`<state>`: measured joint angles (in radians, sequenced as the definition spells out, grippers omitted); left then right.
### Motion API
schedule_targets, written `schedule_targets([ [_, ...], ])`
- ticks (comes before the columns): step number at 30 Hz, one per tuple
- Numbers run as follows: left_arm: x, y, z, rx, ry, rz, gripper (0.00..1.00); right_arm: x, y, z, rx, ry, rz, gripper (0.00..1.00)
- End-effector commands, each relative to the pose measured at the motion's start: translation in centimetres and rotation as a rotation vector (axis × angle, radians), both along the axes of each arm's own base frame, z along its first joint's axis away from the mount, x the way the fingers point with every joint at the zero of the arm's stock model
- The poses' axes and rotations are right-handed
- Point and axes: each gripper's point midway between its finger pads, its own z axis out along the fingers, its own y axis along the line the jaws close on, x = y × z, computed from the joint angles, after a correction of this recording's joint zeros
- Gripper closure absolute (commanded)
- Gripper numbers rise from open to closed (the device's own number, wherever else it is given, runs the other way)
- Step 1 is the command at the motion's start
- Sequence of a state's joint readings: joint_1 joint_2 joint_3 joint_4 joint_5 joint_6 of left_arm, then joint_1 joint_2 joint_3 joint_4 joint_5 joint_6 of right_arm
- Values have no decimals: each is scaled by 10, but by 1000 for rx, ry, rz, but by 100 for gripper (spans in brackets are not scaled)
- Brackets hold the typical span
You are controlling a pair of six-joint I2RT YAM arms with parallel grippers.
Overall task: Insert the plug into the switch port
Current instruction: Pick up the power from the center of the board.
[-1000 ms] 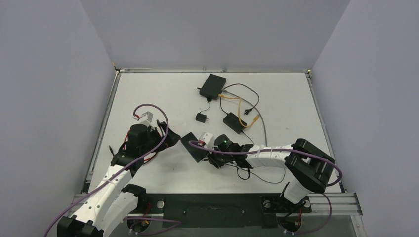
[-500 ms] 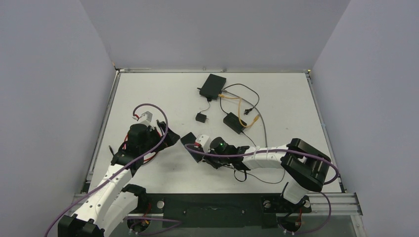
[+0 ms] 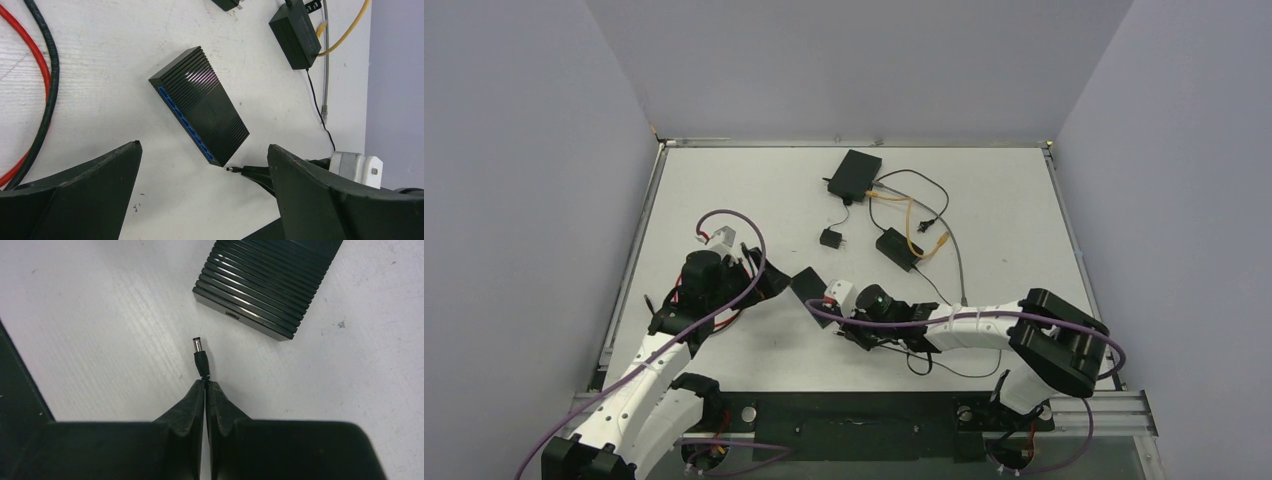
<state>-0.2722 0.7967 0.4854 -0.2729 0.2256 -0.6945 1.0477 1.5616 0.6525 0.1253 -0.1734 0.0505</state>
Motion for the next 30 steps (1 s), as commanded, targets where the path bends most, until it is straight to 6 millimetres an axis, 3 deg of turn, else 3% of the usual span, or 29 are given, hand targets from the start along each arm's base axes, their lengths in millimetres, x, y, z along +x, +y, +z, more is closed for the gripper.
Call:
schedule_targets([
  [1, 0, -15, 31, -55, -74, -99, 3, -12, 12, 37, 136, -23, 42, 100],
  [14, -43, -62, 46, -292, -48, -428, 3, -25, 18, 122, 396, -120, 111, 100],
  [22, -67, -82, 47, -414, 22, -569, 3, -27, 22, 142, 447, -147, 133, 100],
  [30, -85, -101, 35, -397, 89, -647, 21, -32, 28, 143, 460, -141, 158, 100],
])
